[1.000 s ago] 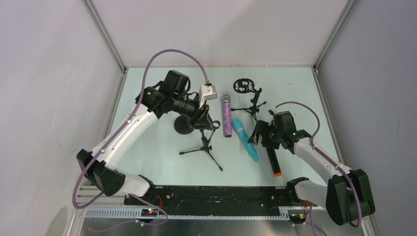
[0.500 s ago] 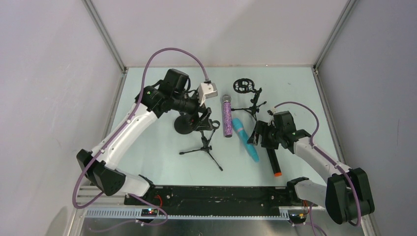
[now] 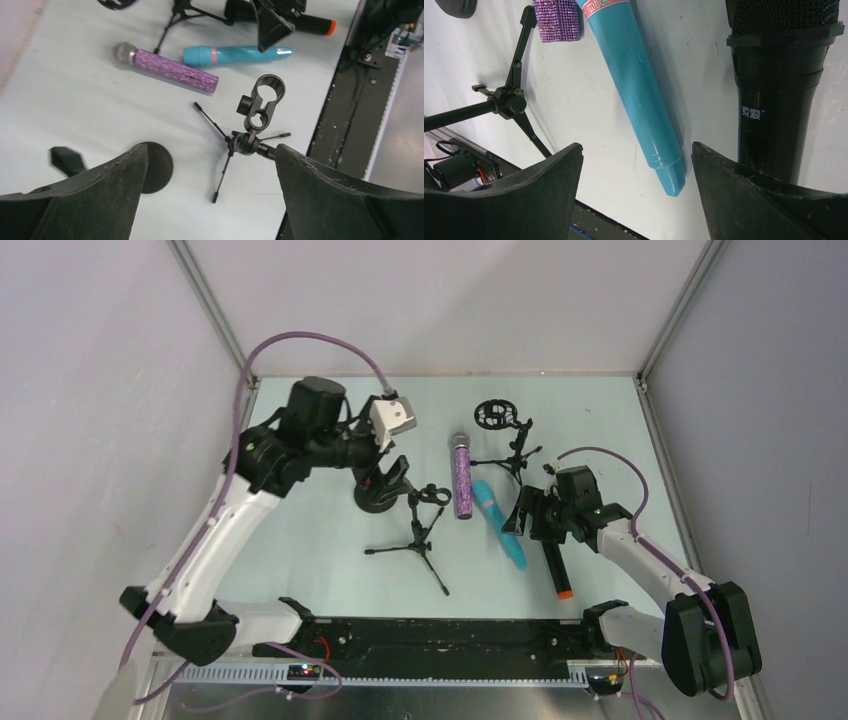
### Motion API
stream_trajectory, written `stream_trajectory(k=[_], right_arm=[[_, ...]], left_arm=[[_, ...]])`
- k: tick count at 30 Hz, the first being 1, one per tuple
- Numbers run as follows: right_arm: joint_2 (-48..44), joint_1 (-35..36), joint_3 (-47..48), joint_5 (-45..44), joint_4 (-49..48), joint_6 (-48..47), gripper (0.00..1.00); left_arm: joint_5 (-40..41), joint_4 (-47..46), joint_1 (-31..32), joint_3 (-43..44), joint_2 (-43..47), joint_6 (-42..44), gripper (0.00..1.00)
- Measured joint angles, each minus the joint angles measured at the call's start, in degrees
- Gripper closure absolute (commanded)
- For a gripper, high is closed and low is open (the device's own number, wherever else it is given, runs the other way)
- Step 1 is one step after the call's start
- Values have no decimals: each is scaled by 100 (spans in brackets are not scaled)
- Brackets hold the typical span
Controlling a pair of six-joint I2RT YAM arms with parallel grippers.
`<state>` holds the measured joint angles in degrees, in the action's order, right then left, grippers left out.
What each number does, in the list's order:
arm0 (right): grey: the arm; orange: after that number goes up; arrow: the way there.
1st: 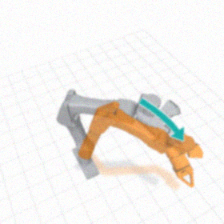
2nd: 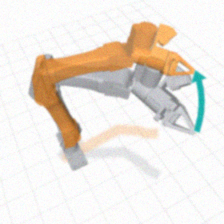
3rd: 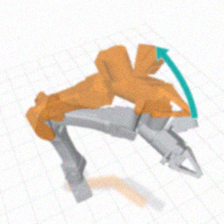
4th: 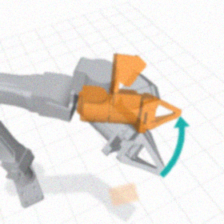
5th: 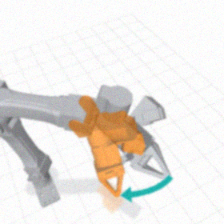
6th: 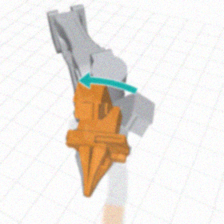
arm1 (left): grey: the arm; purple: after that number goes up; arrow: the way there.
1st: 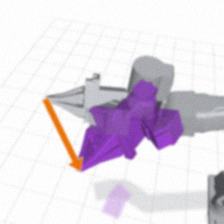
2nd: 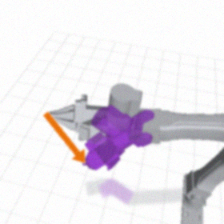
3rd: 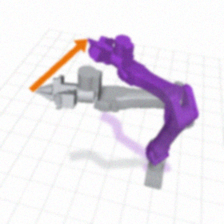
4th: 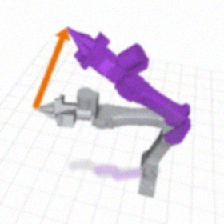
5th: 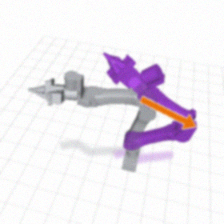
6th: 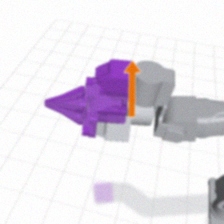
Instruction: Attach the microphones to the stand
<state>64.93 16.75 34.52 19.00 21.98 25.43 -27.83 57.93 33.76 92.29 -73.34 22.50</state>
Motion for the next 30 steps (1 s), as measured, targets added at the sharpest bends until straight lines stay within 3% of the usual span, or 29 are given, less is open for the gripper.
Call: stream_trajectory(k=[12, 20, 30], right_arm=[[-35, 2, 0, 81, -2, 2, 13], [-39, 57, 0, 94, 2, 0, 12], [-33, 299, 11, -68, 50, -4, 12]], left_arm=[[1982, -597, -4, -328, 1733, -374, 0], [3928, -1113, -4, -1893, 2728, -1213, 0], [4747, -1436, -4, -4293, 4072, -3187, 0]])
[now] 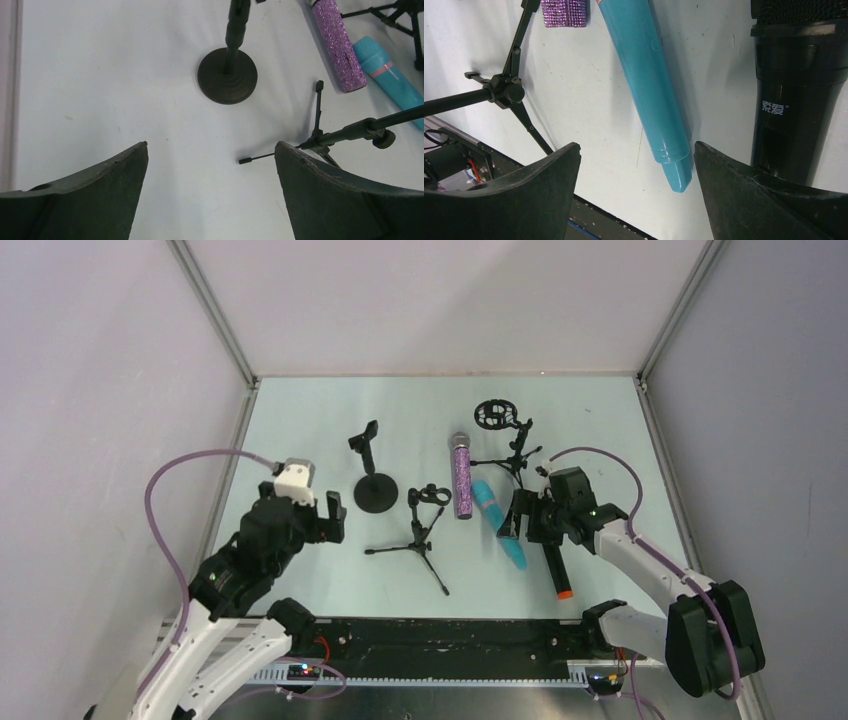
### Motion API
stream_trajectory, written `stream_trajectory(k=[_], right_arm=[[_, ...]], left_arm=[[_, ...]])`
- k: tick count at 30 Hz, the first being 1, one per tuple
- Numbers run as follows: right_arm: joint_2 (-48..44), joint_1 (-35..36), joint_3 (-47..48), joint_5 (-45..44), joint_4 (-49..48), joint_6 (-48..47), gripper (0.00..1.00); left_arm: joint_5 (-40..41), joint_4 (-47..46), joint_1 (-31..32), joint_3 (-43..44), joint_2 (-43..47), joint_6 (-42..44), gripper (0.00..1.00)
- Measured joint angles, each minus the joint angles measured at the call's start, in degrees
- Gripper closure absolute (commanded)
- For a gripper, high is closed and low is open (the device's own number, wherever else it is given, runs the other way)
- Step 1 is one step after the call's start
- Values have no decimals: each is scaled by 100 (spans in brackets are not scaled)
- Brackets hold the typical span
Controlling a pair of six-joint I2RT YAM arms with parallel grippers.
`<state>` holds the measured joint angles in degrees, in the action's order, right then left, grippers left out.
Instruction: Attach the microphones to the stand
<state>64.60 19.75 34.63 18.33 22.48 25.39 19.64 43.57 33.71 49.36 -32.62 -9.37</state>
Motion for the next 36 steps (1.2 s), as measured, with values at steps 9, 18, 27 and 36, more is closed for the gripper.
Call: stream_trajectory(k=[9, 18, 27, 36], right_arm=[[238, 428, 431, -619, 378, -223, 12], [1014, 1113, 1510, -1893, 885, -601, 12], [2017, 1624, 2378, -2798, 1119, -846, 17], [3274, 1871, 3106, -3141, 1270, -1067, 30]], left_arm=[[378, -245, 0, -1154, 1211, -1384, 0], [422, -315, 0, -1606, 1438, -2065, 0], [494, -380, 0, -1606, 1421, -2044, 0], [680, -411, 0, -1604, 1226, -1847, 0]])
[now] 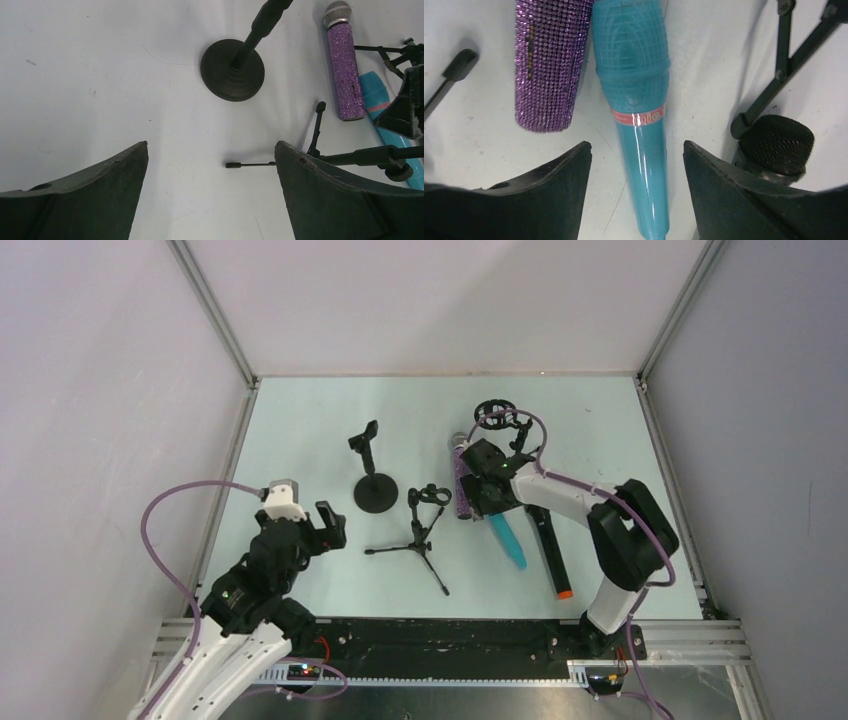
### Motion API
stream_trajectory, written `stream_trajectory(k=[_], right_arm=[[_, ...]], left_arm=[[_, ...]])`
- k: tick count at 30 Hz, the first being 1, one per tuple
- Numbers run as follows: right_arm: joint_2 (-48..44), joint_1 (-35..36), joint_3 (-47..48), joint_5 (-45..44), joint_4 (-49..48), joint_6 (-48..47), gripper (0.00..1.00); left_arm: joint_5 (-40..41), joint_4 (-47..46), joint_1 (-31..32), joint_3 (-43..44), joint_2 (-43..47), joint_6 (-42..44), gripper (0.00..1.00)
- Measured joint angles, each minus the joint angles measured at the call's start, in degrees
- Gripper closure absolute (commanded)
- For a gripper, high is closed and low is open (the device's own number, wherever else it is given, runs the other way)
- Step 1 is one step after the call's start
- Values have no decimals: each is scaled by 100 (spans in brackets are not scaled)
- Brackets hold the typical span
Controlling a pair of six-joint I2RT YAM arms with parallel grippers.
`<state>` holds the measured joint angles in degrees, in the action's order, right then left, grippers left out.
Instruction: Attach the microphones to the stand
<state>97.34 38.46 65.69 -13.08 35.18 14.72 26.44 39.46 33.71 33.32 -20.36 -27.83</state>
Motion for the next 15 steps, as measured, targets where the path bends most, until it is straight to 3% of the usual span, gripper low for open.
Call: stream_trajectory(k=[7, 15], right_arm=[[664, 44, 120, -125, 61, -192, 39], [815, -4, 269, 101, 48, -431, 53]], left_arm=[[-66, -151, 0, 11, -227, 264, 0], [-299, -221, 0, 52, -358, 439, 0]])
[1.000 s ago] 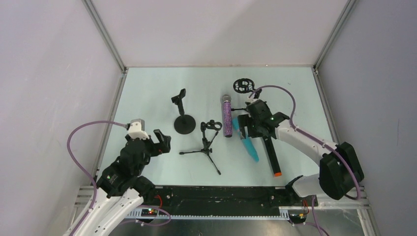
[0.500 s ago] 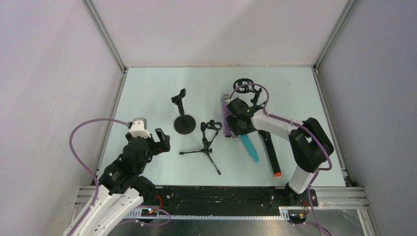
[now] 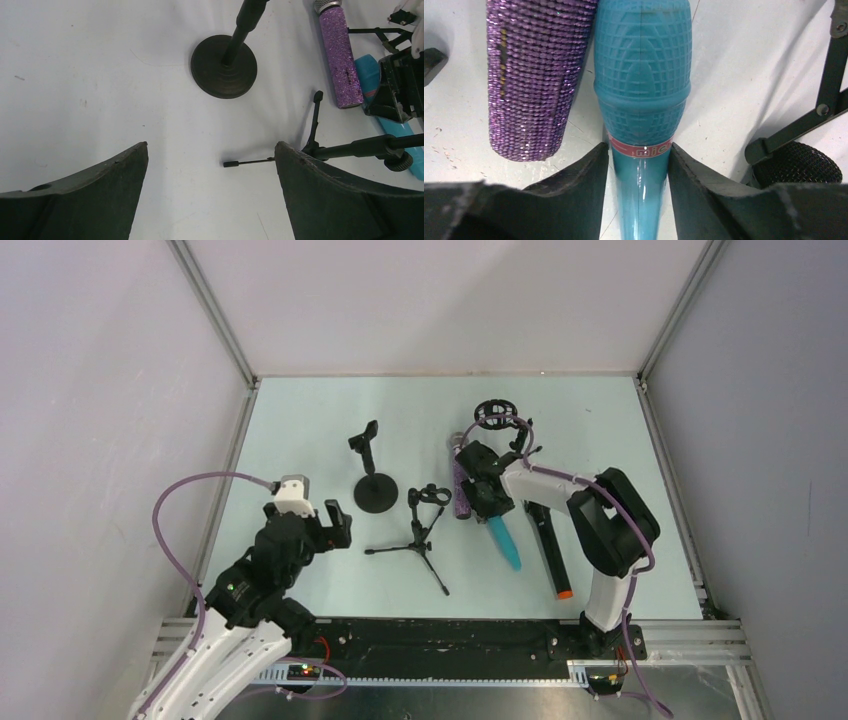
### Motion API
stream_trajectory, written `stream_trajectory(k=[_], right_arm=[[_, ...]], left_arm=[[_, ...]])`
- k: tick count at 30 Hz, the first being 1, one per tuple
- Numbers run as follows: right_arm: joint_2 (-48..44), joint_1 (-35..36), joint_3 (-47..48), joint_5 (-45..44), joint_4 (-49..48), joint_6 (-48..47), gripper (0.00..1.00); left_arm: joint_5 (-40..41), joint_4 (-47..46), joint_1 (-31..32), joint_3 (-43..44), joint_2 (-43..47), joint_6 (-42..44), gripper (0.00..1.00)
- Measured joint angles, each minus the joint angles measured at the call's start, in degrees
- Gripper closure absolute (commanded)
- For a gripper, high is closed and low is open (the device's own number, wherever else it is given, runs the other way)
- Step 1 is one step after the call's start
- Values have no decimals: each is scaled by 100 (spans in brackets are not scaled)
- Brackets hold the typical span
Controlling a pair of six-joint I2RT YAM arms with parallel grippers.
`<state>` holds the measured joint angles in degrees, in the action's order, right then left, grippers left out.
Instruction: Attach the microphones to the stand
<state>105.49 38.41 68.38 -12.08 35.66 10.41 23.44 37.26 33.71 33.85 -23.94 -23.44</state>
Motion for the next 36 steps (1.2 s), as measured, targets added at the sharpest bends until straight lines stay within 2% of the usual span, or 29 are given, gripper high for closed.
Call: stream_trajectory(k=[2, 9, 11, 12, 14, 20, 24, 31, 36], right_arm=[[28, -61, 22, 140, -7, -31, 61], [48, -396, 66, 756, -2, -212, 70], [48, -442, 70, 876, 2, -247, 80], [48, -452, 70, 920, 4, -258, 89], [44, -466, 70, 979, 7, -267, 100], [-46, -428, 61, 935, 74, -260, 100], [-562, -308, -9, 811, 214, -236, 100], [-2339, -170, -177, 645, 133, -66, 100], [-4183, -122, -802, 750, -131, 11, 100]], left_arm=[[-28, -20, 0, 0, 0, 4, 0], [-68, -98, 0, 0, 79, 7, 0], [-66, -120, 0, 0, 116, 7, 0], [-63, -125, 0, 0, 133, 7, 0], [-63, -133, 0, 0, 173, 7, 0], [-63, -195, 0, 0, 269, 4, 0], [-31, -205, 0, 0, 352, 13, 0], [76, -212, 0, -2, 662, 155, 0], [-79, -219, 0, -44, 756, 203, 0]])
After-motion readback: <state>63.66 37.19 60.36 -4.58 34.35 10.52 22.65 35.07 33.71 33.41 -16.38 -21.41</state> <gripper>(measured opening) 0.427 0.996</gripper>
